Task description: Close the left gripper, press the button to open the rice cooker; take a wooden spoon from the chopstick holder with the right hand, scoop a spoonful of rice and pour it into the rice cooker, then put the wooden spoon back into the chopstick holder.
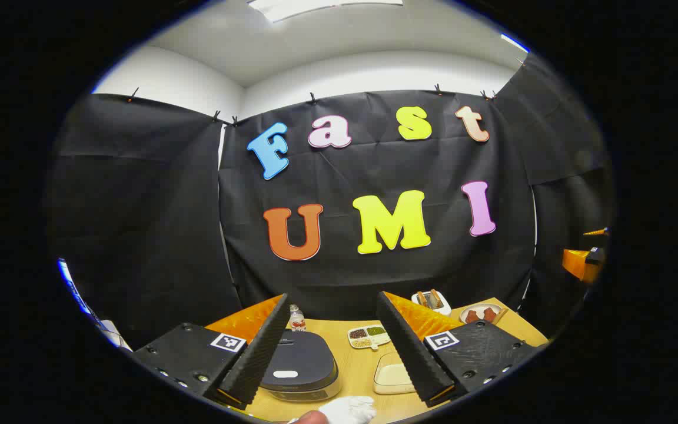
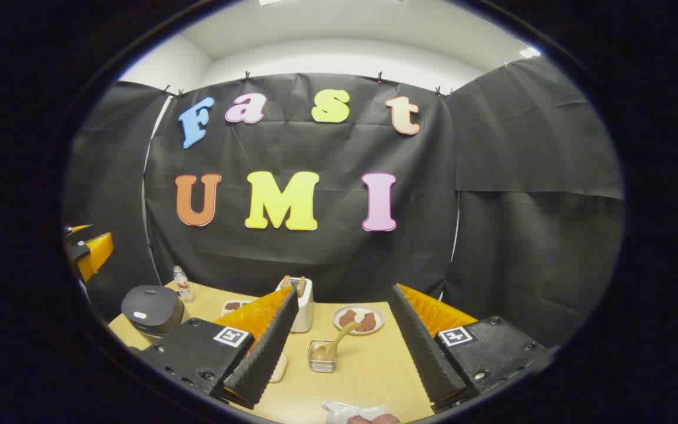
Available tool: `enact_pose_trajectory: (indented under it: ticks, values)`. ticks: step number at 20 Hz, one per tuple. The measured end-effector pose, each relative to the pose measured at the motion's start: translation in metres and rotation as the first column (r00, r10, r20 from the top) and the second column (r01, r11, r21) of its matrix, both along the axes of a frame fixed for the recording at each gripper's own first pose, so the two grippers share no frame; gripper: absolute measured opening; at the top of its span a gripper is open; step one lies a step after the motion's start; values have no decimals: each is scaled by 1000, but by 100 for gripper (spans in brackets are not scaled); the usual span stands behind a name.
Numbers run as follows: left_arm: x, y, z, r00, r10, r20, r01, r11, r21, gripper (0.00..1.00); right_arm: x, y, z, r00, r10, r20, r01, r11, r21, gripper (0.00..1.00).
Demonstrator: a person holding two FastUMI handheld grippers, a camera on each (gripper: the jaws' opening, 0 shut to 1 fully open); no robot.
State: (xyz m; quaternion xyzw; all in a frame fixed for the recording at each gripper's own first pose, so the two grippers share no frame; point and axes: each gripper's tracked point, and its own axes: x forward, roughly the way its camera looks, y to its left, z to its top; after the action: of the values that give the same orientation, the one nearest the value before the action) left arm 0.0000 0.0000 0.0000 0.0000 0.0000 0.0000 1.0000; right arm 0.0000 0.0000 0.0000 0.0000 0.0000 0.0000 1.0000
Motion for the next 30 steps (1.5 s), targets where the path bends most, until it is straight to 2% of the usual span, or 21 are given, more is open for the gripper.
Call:
enact_pose_trajectory:
  ticks: [1, 5, 6, 7, 8, 9, 15, 16, 20, 22, 24, 25, 27, 28, 30]
  values:
    - [0, 1, 0, 1000, 1, 3, -1, 1000, 2, 95, 0, -1, 0, 1000, -4, 3, 4, 1000, 3, 100]
    - [1, 2, -2, 1000, 2, -2, -2, 1000, 2, 95, -1, 2, -1, 1000, -2, -1, 2, 1000, 2, 100]
    - [2, 2, -2, 1000, 1, -5, -1, 1000, 2, 95, -1, 3, -1, 1000, -1, -2, 1, 1000, 1, 97]
    - [2, 2, -2, 1000, 2, -4, -2, 1000, 1, 95, 0, 3, -2, 1000, -1, -5, 1, 1000, 0, 100]
    - [1, 2, -3, 1000, 0, -3, 0, 1000, -3, 95, -1, 3, -1, 1000, -1, -2, 1, 1000, 1, 96]
    - [1, 2, -3, 1000, -2, -5, 2, 1000, -6, 95, -1, 4, -1, 1000, 0, -3, 0, 1000, 0, 100]
    - [3, 6, -4, 1000, 6, -6, -6, 1000, -18, 95, -1, 4, -3, 1000, -2, -9, 2, 1000, -3, 100]
    - [3, 5, -5, 1000, 2, -7, -2, 1000, -22, 95, -1, 4, -3, 1000, -2, -8, 2, 1000, -3, 96]
    - [5, 3, -9, 1000, -14, -19, 14, 1000, -18, 94, 1, 5, -3, 1000, -2, -7, 2, 1000, -10, 100]
    - [4, 6, -10, 1000, -10, -21, 10, 1000, -21, 78, 2, 7, -2, 1000, 0, -8, 0, 1000, -13, 100]
    - [10, 15, -19, 998, 22, -55, -23, 999, -29, 70, 3, 7, -4, 1000, 0, -9, 0, 1000, -16, 100]
    - [9, 23, -21, 996, 53, -66, -55, 998, -37, 50, 4, 9, -3, 1000, 3, -9, -3, 1000, -17, 100]
    - [11, 27, -31, 994, 59, -94, -63, 997, -37, 8, 5, 10, -3, 1000, 3, -8, -3, 1000, -23, 100]
    - [16, 30, -34, 992, 64, -107, -66, 998, -18, 0, 7, 10, -3, 1000, 1, -12, -2, 1000, -29, 100]
    - [24, 40, -42, 989, 94, -116, -94, 996, 13, 0, 8, 13, -5, 1000, 2, -20, -2, 999, -39, 96]
